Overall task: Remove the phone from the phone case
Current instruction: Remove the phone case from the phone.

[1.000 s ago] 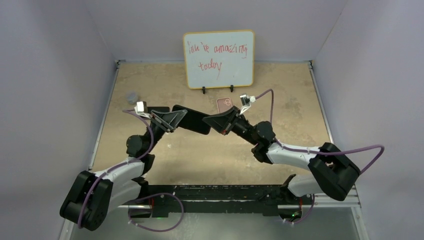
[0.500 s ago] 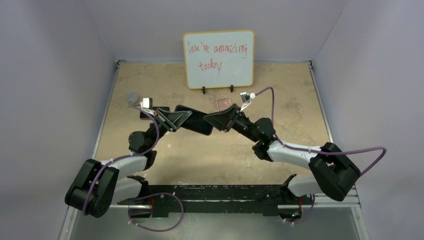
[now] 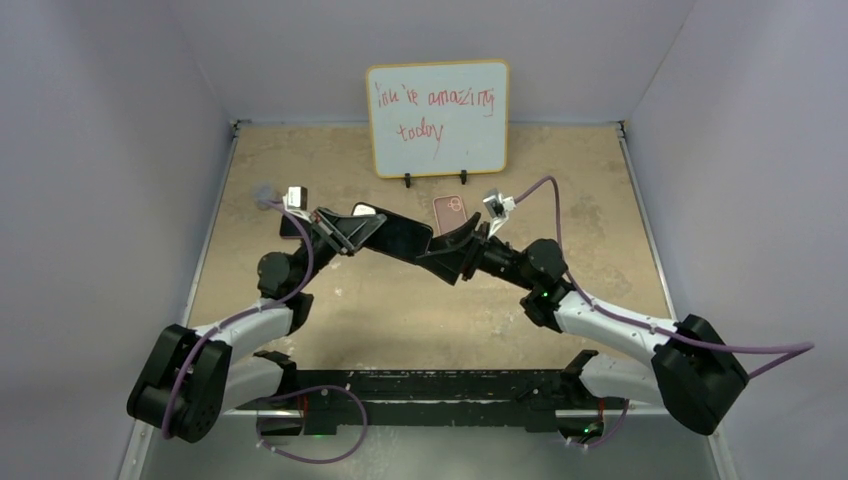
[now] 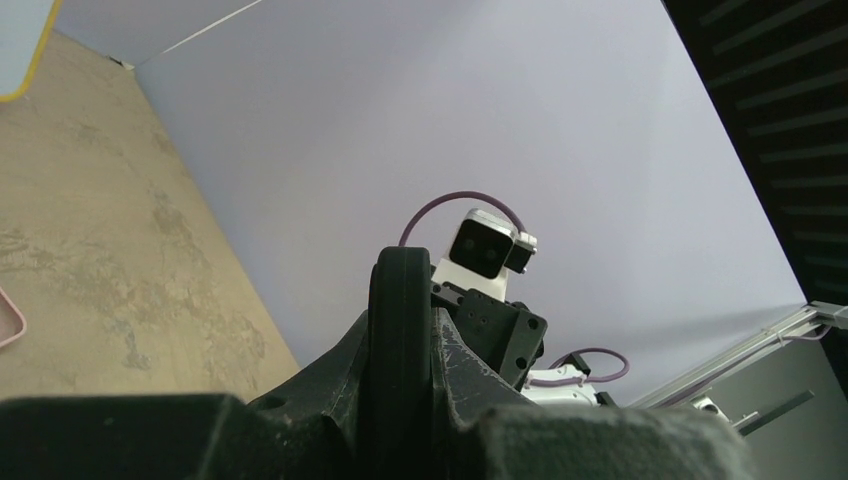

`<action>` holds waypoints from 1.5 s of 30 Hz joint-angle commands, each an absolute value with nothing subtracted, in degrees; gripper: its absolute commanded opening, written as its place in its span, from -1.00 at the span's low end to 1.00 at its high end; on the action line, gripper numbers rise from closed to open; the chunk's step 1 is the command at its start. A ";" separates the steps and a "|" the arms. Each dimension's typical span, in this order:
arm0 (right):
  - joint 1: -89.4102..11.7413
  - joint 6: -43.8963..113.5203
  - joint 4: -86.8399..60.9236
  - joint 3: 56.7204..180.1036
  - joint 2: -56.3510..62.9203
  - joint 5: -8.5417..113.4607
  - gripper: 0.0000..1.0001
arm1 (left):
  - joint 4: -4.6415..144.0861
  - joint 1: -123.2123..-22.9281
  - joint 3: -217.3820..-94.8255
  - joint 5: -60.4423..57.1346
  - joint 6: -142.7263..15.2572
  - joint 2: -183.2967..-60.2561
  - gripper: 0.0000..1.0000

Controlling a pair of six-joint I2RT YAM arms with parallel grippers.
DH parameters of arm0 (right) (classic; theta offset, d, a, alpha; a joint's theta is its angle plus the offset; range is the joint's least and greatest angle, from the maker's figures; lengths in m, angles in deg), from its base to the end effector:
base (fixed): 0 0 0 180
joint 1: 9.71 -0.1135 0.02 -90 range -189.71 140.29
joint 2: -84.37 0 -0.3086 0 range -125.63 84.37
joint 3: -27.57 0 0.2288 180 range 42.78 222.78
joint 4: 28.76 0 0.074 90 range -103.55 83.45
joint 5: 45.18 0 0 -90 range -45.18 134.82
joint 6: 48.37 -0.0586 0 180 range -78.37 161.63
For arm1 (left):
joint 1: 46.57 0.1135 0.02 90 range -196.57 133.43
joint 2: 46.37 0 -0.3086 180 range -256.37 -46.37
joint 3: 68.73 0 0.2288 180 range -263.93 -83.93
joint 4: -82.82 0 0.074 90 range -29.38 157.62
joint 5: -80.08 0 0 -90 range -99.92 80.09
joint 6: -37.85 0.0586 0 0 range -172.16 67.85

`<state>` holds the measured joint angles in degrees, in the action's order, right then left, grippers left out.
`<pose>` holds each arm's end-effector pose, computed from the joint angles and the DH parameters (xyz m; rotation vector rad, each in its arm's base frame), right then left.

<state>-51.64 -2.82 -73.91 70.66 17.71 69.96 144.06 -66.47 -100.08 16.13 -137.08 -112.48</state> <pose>0.1512 0.1693 0.3521 -0.4051 1.3336 1.5486 0.1759 -0.0910 0.3217 -0.2870 1.3475 -1.8341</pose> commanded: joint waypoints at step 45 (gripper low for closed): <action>-51.47 24.98 -55.88 82.28 14.70 79.08 -1.00 | 141.73 -65.82 -108.23 31.11 -147.29 -117.76 -1.00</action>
